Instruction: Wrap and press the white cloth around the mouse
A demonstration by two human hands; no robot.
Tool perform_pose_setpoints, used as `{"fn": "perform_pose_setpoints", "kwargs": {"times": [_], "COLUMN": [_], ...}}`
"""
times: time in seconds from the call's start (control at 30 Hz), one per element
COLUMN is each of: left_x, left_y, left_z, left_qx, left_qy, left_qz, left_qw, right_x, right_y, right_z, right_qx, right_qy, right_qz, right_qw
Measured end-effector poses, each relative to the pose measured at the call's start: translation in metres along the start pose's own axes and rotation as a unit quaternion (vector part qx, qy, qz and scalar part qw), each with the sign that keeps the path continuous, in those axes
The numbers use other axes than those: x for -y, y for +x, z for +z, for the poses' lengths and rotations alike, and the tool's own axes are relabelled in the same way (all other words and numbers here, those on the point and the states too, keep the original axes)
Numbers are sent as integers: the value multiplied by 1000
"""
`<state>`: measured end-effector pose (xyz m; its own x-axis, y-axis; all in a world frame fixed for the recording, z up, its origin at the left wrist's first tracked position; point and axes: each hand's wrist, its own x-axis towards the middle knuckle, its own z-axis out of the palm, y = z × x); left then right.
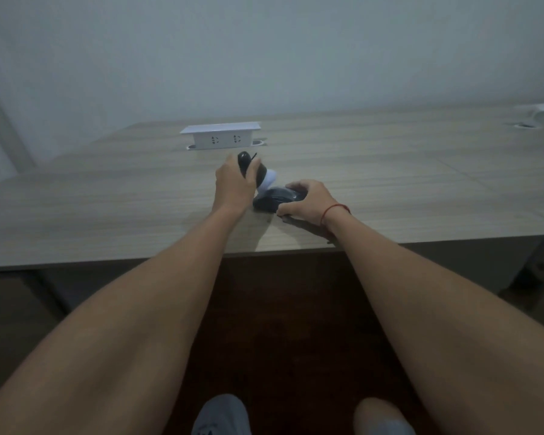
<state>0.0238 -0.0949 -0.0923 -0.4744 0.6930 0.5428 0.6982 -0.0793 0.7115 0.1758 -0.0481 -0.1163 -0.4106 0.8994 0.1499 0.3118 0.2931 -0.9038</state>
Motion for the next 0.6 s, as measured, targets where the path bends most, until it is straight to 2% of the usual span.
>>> {"fn": "perform_pose_setpoints", "kwargs": {"times": [0.07,0.17,0.23,0.43,0.6], "left_x": [-1,10,17,16,15], "left_y": [-4,-5,-2,-5,3], "left_z": [3,1,-4,1,1], "left_qx": [23,33,45,11,36], "left_qy": [13,68,89,-2,72], "left_qz": [18,-32,-37,-11,-13], "left_qw": [999,997,994,1000,997], "right_x": [1,1,0,0,-1], "right_y": [1,5,7,9,11], "right_z": [-1,-3,-4,-2,-3], "right_qx": [15,27,35,38,34], "right_qy": [-16,-49,-52,-52,-52], "right_qz": [-3,-5,0,0,-1], "right_qw": [1000,998,998,998,998]}}
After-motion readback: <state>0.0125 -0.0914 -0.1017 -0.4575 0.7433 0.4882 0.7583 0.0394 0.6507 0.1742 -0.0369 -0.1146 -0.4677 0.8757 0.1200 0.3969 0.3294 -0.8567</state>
